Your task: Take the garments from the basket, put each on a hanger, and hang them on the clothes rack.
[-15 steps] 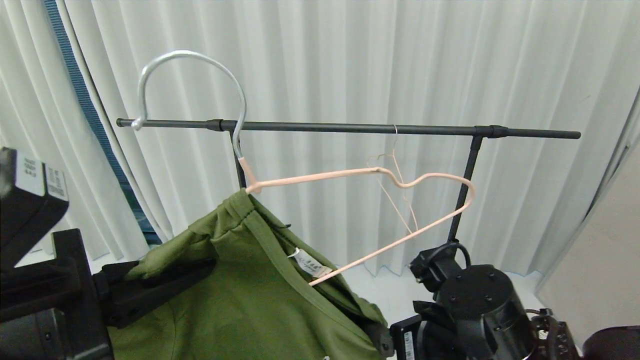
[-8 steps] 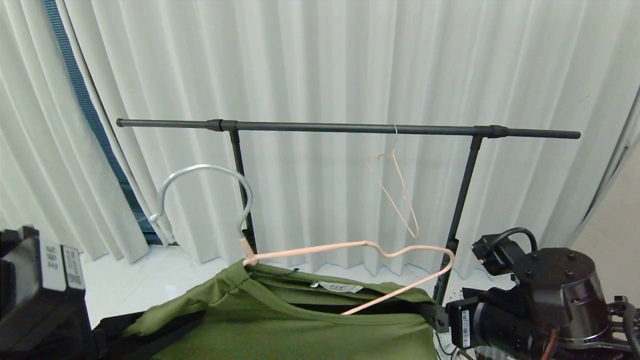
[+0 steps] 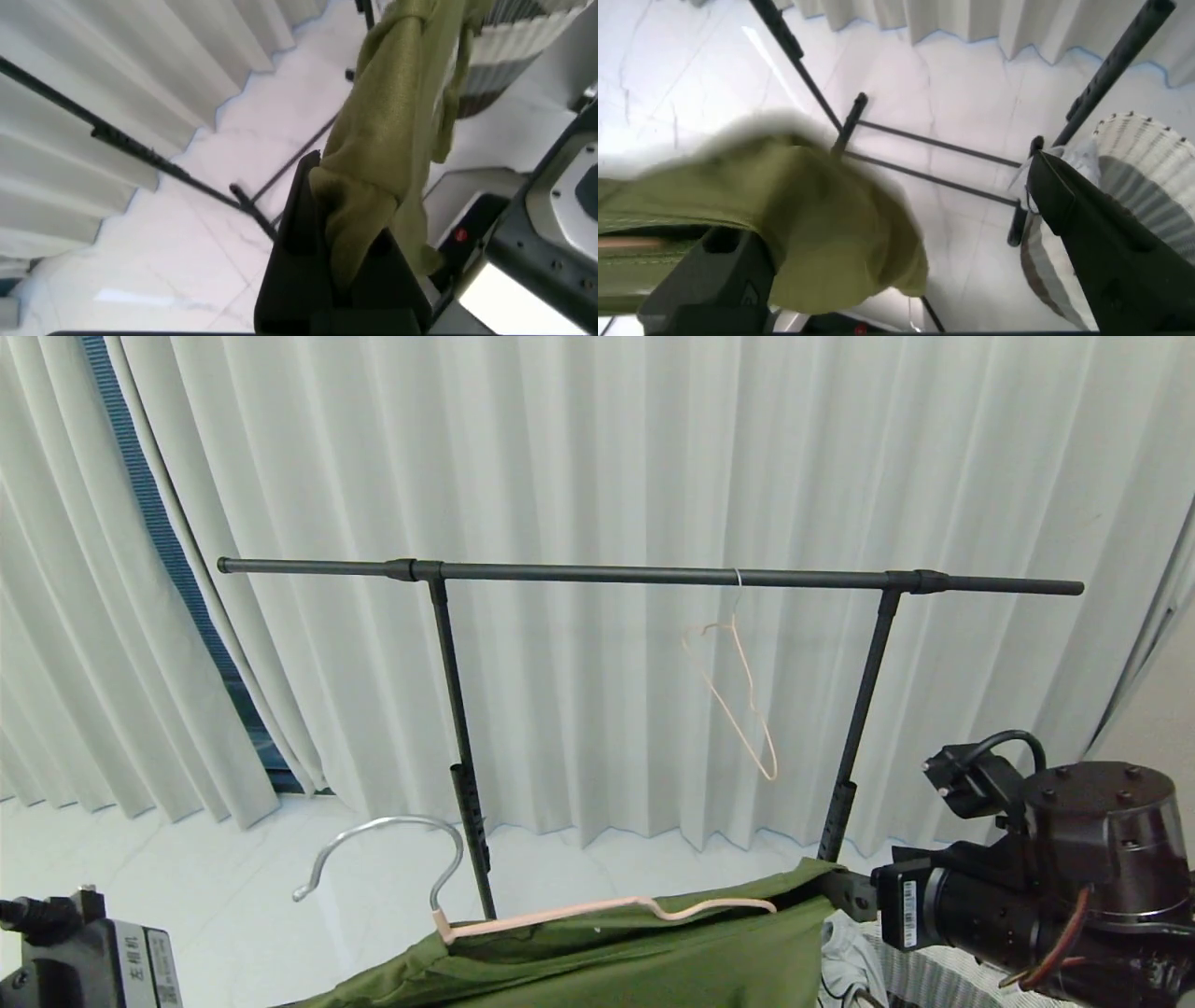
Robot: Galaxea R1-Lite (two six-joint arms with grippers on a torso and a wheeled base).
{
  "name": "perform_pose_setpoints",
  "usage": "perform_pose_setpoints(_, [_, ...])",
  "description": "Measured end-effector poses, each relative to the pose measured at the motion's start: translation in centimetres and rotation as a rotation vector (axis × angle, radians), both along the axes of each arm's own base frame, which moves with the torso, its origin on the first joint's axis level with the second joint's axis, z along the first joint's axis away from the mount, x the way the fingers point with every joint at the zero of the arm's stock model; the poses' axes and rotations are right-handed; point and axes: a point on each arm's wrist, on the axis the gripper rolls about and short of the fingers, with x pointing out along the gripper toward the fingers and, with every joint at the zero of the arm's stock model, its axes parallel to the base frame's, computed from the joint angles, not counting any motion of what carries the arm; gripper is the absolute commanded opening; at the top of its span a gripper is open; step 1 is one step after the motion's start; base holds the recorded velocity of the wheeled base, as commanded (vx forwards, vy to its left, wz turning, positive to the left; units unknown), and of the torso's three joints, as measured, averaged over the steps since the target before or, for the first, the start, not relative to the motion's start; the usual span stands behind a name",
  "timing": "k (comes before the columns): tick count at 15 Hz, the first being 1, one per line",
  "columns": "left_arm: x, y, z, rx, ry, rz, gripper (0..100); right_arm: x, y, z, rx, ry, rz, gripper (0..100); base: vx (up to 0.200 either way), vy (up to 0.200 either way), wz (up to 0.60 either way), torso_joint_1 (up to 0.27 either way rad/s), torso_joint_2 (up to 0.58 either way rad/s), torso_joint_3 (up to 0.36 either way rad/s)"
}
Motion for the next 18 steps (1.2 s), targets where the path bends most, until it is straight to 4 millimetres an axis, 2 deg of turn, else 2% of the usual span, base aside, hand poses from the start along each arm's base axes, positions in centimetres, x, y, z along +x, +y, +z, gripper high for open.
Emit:
perform_pose_setpoints(4, [0.3,0.2,-0.7,0.074,-0.013,0.033,0,-0.5,-0.7,0.7,0.007,0.0,0.062,100,0.0,0.0,0.0,0.0,0.0,0.0])
perform_pose_setpoints(10, [0.7,-0.1,-0.9,0.085,0.007,0.056,0,-4.1,-2.4,3.1,0.024,0.028,0.39,100,0.0,0.0,0.0,0.0,0.0,0.0])
perform_pose_setpoints(12, [0.8,-0.3,-0.6,0.052,0.005,0.022,0,-5.4,-2.1,4.4,0.055,0.056,0.53,100,0.0,0.0,0.0,0.0,0.0,0.0])
perform_pose_setpoints(14, [0.8,-0.3,-0.5,0.043,0.002,0.014,0,-6.2,-1.4,5.7,0.019,-0.012,0.657,100,0.0,0.0,0.0,0.0,0.0,0.0])
perform_pose_setpoints(18, [0.9,-0.9,0.1,-0.03,-0.034,-0.065,0,-6.2,1.1,7.1,-0.065,-0.146,0.831,100,0.0,0.0,0.0,0.0,0.0,0.0])
